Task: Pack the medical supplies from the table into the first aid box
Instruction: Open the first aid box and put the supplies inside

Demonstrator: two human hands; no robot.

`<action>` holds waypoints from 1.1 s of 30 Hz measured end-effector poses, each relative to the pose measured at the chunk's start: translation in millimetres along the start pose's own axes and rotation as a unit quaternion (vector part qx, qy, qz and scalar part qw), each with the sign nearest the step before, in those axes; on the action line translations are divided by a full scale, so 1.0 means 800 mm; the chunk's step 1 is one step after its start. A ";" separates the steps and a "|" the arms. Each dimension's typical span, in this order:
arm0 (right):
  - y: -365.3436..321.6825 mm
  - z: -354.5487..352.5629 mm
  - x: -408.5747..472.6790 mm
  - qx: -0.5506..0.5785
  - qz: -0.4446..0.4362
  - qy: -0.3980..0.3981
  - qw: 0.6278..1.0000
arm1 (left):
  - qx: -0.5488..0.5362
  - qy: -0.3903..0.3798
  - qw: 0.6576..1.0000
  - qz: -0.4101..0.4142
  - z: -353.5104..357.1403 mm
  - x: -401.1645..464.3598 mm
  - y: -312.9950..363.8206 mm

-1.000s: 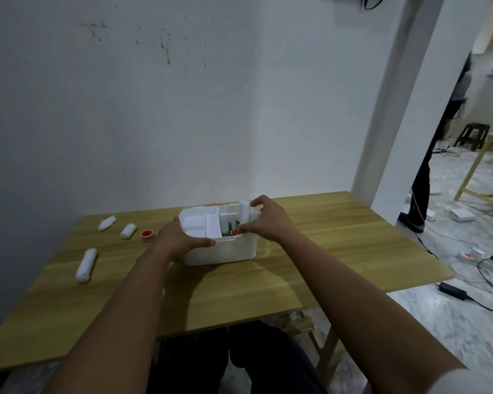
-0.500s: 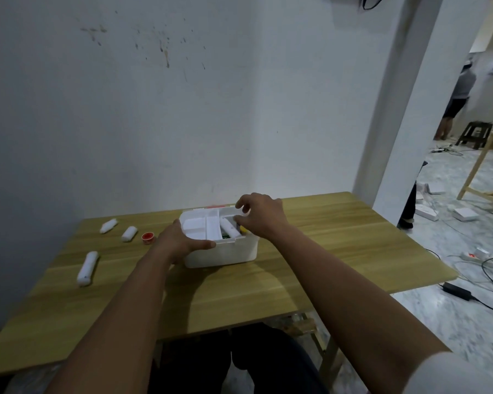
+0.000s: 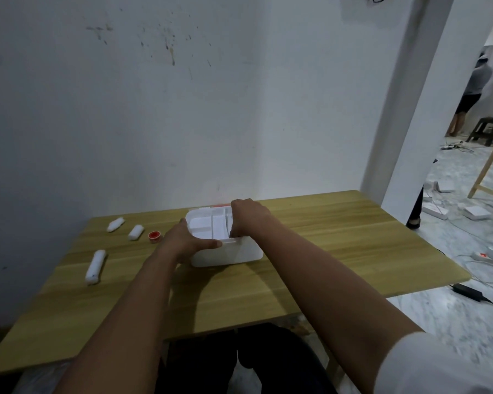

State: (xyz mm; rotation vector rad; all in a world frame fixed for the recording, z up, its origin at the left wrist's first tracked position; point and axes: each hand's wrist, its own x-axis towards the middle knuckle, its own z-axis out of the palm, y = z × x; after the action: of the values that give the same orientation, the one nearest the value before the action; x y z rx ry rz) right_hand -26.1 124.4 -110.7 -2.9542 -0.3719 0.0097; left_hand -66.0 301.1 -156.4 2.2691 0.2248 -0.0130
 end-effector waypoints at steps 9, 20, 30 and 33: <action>0.002 0.000 0.020 0.095 -0.020 -0.001 0.995 | 0.008 0.000 1.000 0.004 -0.009 0.005 0.001; 0.026 -0.040 -0.002 0.078 -0.029 0.031 0.996 | -0.018 0.002 1.000 -0.006 -0.018 0.007 -0.007; 0.080 -0.001 -0.025 0.205 0.009 0.124 0.971 | -0.010 -0.015 1.000 -0.003 0.003 -0.004 0.003; 0.102 0.020 -0.023 0.273 0.022 0.146 0.951 | -0.015 -0.019 1.000 0.015 0.003 -0.008 0.003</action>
State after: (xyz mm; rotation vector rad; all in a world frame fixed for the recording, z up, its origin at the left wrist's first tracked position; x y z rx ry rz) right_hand -23.8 44.2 -140.1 -2.3662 -0.2156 -0.2705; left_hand -71.4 297.2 -155.7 2.2411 0.1700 -0.0361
